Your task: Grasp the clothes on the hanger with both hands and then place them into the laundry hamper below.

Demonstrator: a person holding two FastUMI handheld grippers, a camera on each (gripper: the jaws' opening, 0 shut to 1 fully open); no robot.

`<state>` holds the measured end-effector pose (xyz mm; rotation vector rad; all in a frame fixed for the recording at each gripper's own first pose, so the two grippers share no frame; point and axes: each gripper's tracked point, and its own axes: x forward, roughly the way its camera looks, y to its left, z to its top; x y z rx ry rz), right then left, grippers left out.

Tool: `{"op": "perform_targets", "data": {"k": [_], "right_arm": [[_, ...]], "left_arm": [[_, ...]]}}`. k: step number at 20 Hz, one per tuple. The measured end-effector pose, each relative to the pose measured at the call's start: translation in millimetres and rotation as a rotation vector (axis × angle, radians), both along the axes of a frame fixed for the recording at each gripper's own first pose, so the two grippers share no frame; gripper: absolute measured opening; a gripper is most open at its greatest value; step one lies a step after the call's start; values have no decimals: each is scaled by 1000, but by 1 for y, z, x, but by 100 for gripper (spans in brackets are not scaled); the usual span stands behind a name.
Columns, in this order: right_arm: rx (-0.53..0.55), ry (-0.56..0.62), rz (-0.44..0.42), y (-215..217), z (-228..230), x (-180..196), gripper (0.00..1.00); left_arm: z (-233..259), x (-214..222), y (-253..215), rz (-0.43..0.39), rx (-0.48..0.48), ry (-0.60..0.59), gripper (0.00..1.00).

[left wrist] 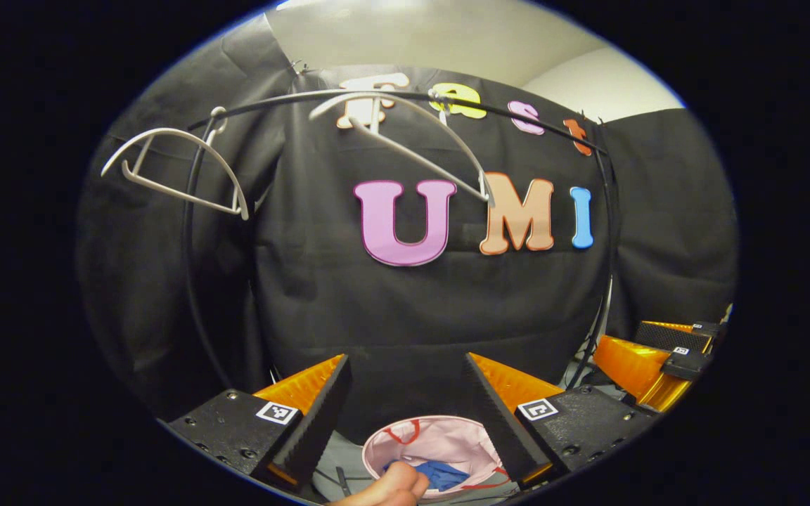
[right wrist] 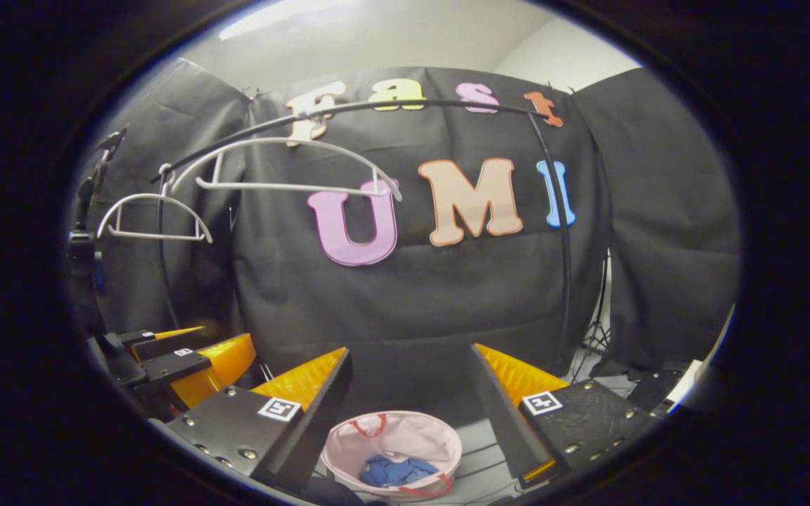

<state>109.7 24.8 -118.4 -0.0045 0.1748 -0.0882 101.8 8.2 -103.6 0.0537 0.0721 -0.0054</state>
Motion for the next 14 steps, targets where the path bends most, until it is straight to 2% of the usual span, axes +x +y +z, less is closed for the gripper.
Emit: {"op": "perform_targets", "data": {"k": [1,4,5,6,8,11,12,14], "right_arm": [[2,-19,5,2,10,-2,100],[8,-66,31,11,35,-12,93],[6,-86,46,14,46,-15,93],[5,-101,59,17,52,-18,99],[11,-127,81,22,65,-24,100],[35,-167,113,24,83,-34,95],[38,-186,120,23,88,-37,99],[35,-219,135,19,98,-40,98]], "left_arm": [[9,-5,2,-2,5,-22,98],[36,-15,8,8,-19,-83,100],[43,-18,7,7,-26,-97,98],[51,-23,7,3,-28,-113,99],[73,-32,7,8,-34,-168,95],[101,-44,5,6,-64,-256,94],[107,-47,3,2,-82,-281,94],[114,-51,-1,-7,-108,-309,93]]}}
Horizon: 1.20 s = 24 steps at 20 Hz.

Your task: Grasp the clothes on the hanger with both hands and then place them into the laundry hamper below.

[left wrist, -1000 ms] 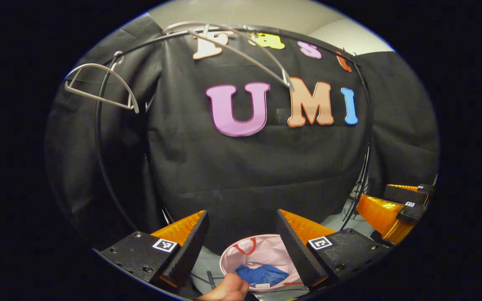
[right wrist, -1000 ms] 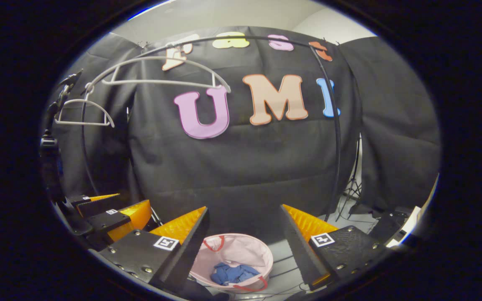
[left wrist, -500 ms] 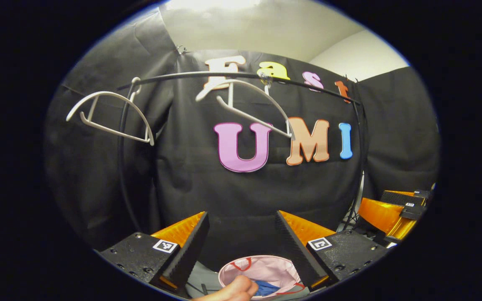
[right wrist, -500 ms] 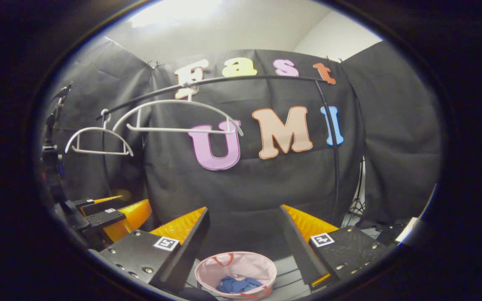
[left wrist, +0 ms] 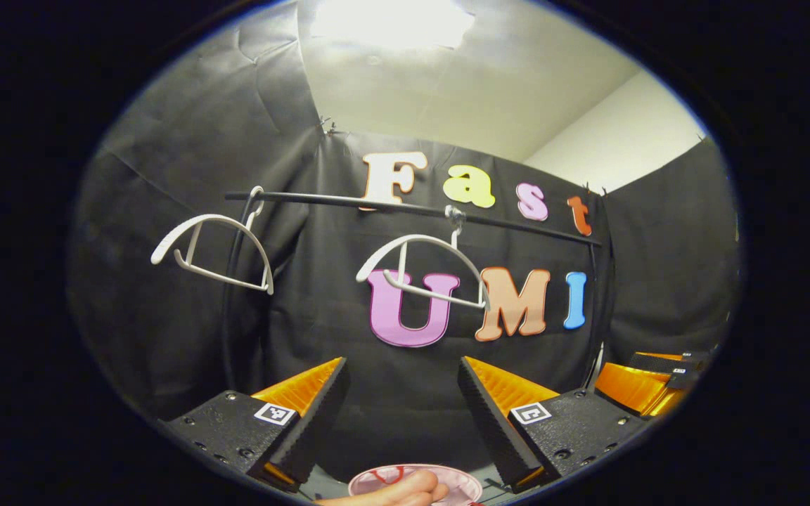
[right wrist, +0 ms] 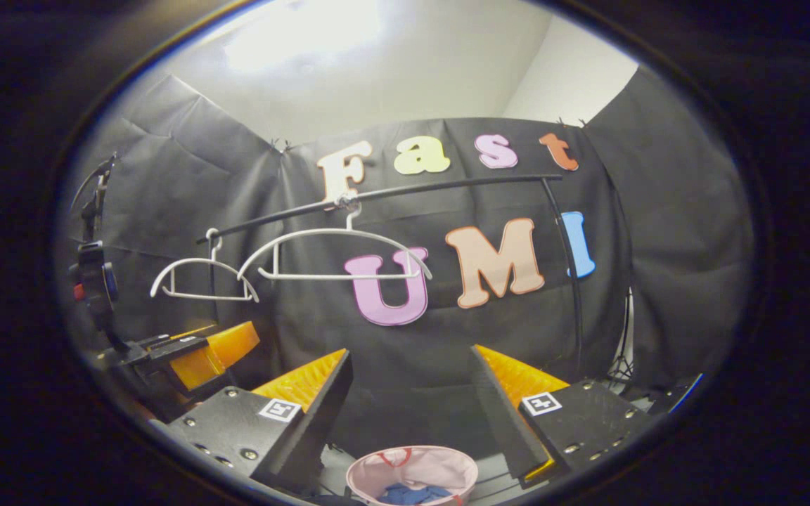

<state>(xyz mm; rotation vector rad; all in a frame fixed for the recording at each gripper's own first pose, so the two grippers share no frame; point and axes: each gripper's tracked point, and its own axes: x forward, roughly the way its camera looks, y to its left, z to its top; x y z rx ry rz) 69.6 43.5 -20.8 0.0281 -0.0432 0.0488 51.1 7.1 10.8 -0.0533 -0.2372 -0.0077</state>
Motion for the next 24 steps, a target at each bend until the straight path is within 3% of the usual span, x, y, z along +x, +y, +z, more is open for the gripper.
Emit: {"op": "perform_targets", "data": {"k": [12,15,16,17,20,21,22,24], "right_arm": [[-65,2,88,-21,-6,14,98],[-72,25,84,-25,-12,20,98],[-75,27,86,-24,-13,22,93],[-78,29,89,-22,-15,23,98],[-78,52,104,-18,-24,29,99],[-78,57,108,-16,-26,30,92],[-78,58,111,-14,-26,31,99],[-74,57,126,-9,-27,32,98]], "left_arm": [[-13,16,-27,75,104,38,95],[-27,24,-32,58,82,92,93],[-30,26,-30,53,71,104,94],[-31,29,-27,56,65,108,93],[-34,35,-16,81,69,116,96],[-36,36,-16,81,72,119,96],[-38,37,-15,83,71,123,93],[-43,39,-14,80,71,134,93]]}}
